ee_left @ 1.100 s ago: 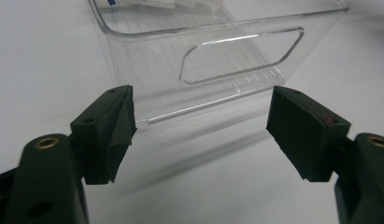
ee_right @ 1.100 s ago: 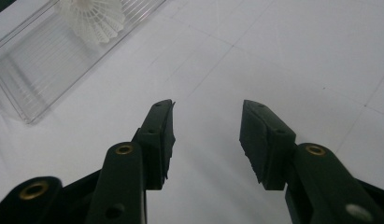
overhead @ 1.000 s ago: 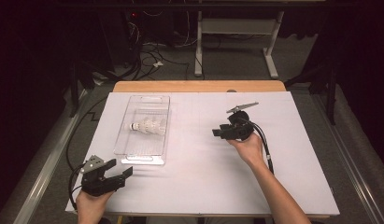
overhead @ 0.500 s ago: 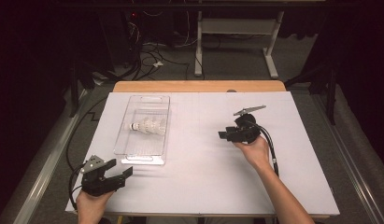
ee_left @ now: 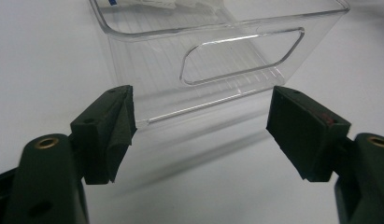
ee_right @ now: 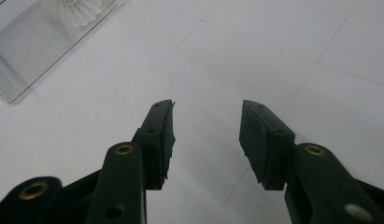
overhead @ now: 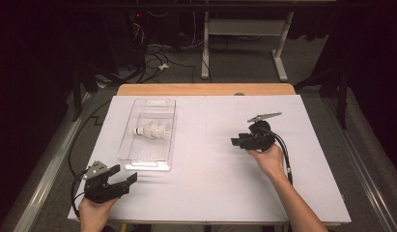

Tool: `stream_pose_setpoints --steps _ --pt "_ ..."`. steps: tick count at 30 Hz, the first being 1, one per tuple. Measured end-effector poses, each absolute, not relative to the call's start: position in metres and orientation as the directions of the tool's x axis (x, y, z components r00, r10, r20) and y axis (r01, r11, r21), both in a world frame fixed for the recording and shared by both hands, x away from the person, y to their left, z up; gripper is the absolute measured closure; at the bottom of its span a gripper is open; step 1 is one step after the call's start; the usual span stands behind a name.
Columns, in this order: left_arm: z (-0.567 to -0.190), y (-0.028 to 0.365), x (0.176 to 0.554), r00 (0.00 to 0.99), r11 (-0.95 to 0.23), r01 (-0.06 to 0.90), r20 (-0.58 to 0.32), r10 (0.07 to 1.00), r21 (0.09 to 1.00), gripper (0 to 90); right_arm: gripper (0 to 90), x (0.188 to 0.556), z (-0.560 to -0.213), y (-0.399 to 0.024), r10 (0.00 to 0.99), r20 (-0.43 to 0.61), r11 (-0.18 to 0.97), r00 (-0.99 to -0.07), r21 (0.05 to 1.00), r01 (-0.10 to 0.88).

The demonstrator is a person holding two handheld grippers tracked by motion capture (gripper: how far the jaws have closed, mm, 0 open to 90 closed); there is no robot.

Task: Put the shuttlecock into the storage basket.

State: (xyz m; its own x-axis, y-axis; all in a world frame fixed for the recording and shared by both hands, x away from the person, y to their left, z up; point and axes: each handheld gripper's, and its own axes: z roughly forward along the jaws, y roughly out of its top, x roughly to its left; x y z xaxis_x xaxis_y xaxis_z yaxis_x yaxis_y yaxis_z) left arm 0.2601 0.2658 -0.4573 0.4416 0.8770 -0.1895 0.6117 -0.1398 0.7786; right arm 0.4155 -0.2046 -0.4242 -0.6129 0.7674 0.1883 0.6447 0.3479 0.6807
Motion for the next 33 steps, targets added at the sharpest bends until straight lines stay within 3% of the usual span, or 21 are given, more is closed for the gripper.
stream_pose_setpoints --steps 33 --pt "-0.457 0.266 0.260 0.437 -0.135 0.614 -0.192 0.879 0.777 24.6 52.4 0.396 -0.422 -0.241 0.790 0.185 0.306 -0.585 0.707 0.638"
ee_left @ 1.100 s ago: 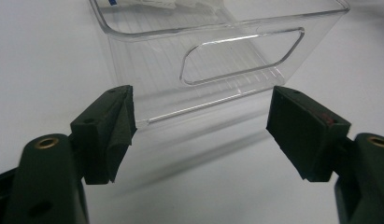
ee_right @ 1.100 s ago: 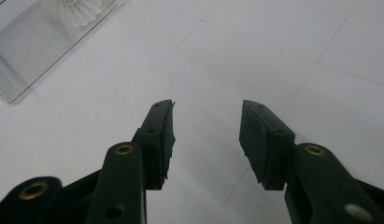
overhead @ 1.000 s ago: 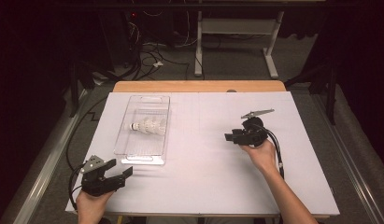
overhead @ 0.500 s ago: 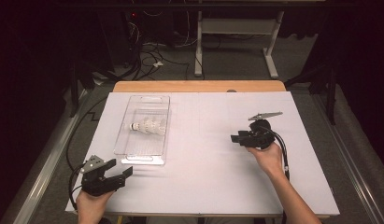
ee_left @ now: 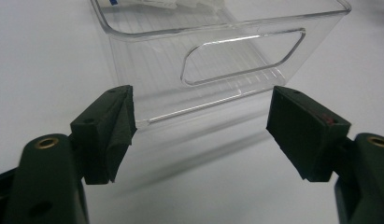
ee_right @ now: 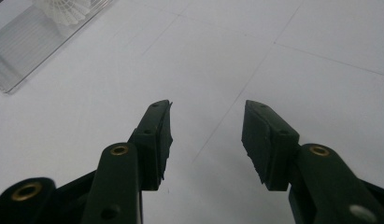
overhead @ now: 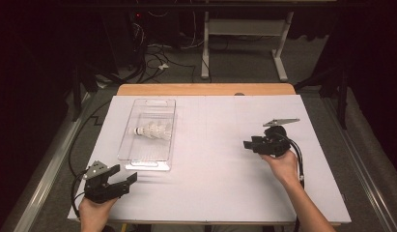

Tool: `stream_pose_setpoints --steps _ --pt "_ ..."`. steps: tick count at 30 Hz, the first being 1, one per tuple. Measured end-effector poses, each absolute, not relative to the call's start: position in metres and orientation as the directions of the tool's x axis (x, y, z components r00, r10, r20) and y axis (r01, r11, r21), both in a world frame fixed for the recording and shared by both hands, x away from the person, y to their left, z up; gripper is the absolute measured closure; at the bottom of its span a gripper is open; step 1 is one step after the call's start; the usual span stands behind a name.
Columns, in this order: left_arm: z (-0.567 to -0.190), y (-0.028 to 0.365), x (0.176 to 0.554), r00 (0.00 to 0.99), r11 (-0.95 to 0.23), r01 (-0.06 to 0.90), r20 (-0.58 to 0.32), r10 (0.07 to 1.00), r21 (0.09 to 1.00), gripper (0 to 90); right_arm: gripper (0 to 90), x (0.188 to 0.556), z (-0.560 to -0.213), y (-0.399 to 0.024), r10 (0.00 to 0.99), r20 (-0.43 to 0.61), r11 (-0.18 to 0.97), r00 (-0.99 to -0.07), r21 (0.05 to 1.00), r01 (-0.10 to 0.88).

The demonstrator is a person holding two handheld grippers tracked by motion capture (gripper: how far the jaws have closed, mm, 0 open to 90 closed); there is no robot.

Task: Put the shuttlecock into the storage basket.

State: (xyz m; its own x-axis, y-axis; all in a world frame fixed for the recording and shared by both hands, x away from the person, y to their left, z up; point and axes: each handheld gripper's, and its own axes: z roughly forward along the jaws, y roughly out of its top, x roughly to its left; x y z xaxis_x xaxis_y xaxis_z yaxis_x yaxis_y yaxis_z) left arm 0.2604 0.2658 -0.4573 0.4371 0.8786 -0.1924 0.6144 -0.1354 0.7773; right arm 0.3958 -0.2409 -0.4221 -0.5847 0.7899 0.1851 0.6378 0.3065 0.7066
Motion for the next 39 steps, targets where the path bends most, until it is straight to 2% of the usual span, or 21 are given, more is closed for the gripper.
stream_pose_setpoints --steps 39 --pt "-0.457 0.266 0.261 0.438 -0.134 0.616 -0.196 0.878 0.776 24.6 47.5 0.364 -0.425 -0.281 0.823 0.175 0.247 -0.540 0.746 0.619"
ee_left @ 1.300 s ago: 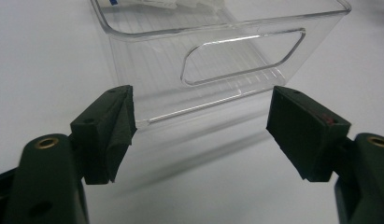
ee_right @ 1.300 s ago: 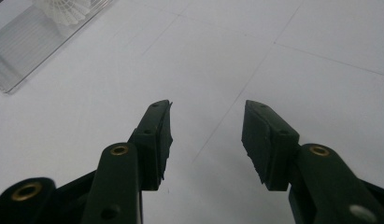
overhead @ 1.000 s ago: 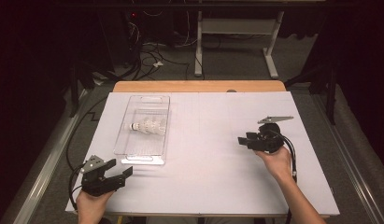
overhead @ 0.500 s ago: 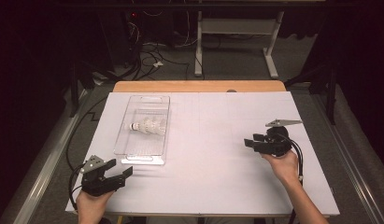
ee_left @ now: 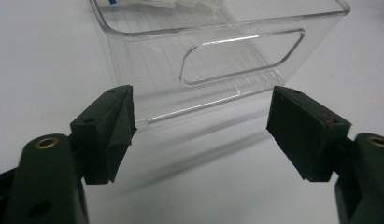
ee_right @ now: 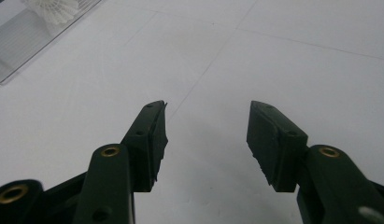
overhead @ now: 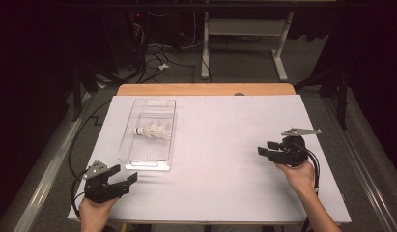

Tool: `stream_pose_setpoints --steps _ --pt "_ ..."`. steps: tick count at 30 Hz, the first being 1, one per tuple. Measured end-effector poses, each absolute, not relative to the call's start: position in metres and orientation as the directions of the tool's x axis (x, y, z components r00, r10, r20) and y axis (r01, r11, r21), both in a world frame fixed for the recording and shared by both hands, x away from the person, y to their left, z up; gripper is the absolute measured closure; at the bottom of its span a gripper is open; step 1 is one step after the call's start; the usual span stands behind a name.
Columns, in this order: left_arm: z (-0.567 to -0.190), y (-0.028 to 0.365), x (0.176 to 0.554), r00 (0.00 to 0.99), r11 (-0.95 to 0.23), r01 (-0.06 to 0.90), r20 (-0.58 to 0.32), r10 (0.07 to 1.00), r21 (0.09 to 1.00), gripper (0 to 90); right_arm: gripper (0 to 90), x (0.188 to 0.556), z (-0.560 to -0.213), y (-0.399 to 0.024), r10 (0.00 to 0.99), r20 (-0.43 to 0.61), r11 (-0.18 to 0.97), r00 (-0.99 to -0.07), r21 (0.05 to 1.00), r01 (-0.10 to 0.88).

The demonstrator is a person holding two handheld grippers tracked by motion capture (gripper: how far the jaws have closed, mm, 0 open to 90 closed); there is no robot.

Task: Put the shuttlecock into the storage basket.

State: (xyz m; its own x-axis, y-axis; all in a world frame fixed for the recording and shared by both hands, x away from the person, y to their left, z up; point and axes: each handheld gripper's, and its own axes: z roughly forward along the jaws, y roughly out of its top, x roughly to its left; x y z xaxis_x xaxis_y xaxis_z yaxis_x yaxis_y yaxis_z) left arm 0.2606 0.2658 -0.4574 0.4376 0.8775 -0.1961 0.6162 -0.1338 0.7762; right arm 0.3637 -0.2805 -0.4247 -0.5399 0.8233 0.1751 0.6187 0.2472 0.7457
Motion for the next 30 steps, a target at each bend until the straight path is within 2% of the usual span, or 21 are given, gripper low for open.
stream_pose_setpoints --steps 30 --pt "-0.458 0.266 0.260 0.438 -0.129 0.615 -0.200 0.877 0.778 24.6 43.4 0.334 -0.438 -0.302 0.845 0.150 0.221 -0.513 0.776 0.590"
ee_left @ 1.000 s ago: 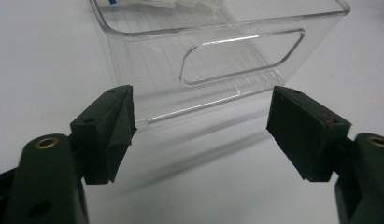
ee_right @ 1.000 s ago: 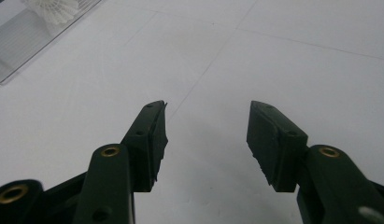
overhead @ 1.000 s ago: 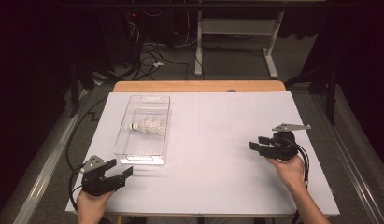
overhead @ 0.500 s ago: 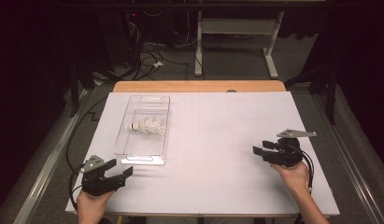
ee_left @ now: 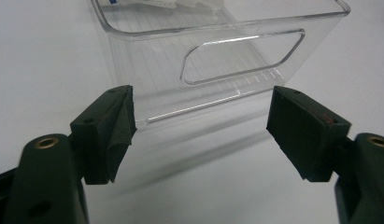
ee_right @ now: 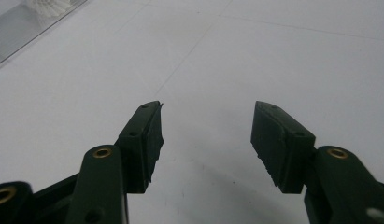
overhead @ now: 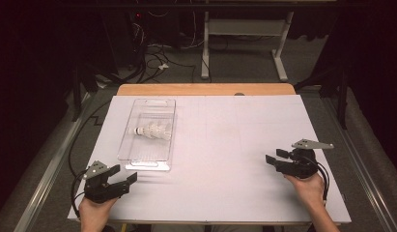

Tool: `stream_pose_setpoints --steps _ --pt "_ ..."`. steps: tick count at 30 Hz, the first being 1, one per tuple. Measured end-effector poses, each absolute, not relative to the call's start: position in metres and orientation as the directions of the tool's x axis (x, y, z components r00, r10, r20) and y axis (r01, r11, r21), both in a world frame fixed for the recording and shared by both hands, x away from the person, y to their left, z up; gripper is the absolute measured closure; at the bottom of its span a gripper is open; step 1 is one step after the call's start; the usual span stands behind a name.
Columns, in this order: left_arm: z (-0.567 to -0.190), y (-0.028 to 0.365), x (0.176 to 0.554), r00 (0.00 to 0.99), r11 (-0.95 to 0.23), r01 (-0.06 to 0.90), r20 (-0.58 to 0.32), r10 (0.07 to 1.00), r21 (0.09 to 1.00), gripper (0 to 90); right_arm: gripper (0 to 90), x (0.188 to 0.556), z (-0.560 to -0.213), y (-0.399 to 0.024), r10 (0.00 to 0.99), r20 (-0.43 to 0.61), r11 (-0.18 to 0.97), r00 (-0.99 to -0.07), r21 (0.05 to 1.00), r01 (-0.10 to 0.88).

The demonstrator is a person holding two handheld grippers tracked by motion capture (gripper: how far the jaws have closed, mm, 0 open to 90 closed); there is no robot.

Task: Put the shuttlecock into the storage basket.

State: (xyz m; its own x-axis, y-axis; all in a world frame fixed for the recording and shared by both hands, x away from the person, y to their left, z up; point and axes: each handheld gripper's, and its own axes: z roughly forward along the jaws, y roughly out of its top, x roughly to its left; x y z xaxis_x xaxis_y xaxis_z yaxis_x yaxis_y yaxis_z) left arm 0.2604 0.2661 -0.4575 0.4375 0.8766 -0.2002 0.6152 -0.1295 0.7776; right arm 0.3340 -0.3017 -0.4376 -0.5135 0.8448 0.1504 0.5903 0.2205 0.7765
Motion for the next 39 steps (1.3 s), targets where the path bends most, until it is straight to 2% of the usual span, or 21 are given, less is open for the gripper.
stream_pose_setpoints --steps 17,39 --pt "-0.457 0.266 0.260 0.436 -0.130 0.615 -0.199 0.878 0.777 24.6 40.3 0.320 -0.444 -0.321 0.863 0.160 0.177 -0.480 0.792 0.584" --pt "-0.457 0.266 0.259 0.433 -0.127 0.613 -0.197 0.879 0.779 24.6 38.4 0.302 -0.448 -0.328 0.872 0.127 0.178 -0.472 0.816 0.549"
